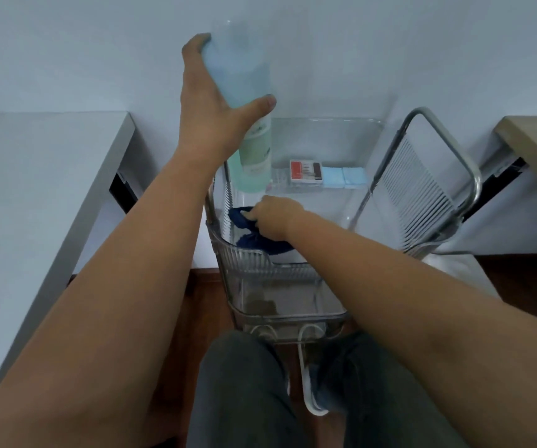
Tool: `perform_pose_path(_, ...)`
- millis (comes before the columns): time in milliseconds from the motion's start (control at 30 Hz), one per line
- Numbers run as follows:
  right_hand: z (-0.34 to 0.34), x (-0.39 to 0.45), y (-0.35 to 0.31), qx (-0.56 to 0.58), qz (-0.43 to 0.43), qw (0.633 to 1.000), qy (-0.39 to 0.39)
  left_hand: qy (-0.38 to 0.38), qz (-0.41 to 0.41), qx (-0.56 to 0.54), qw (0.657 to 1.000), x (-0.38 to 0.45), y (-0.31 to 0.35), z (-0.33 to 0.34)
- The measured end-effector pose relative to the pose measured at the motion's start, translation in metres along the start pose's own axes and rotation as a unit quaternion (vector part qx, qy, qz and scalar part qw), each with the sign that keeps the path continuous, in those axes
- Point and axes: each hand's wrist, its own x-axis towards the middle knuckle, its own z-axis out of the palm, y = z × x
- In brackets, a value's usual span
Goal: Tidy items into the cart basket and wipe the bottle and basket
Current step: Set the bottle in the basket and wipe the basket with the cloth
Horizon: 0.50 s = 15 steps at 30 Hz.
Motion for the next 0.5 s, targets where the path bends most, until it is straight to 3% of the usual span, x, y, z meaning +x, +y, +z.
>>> perform_pose_path(133, 0.009, -0.012, -0.006, -0.009, -0.097, 0.995, -0.01, -0.008, -0.002, 0.005, 1.0, -0.002, -0.001, 0.001)
perform_pose_path(333, 0.018, -0.039, 0.015, 0.111, -0.136, 0.979, -0.104, -0.017, -0.014, 0.001, 1.0, -0.002, 0.0, 0.003)
perform_pose_path(500, 0.01, -0.066, 0.061, 0.062, -0.126, 0.973, -0.182, -0.048, -0.032, 0.026, 0.998, 0.0, -0.001, 0.003)
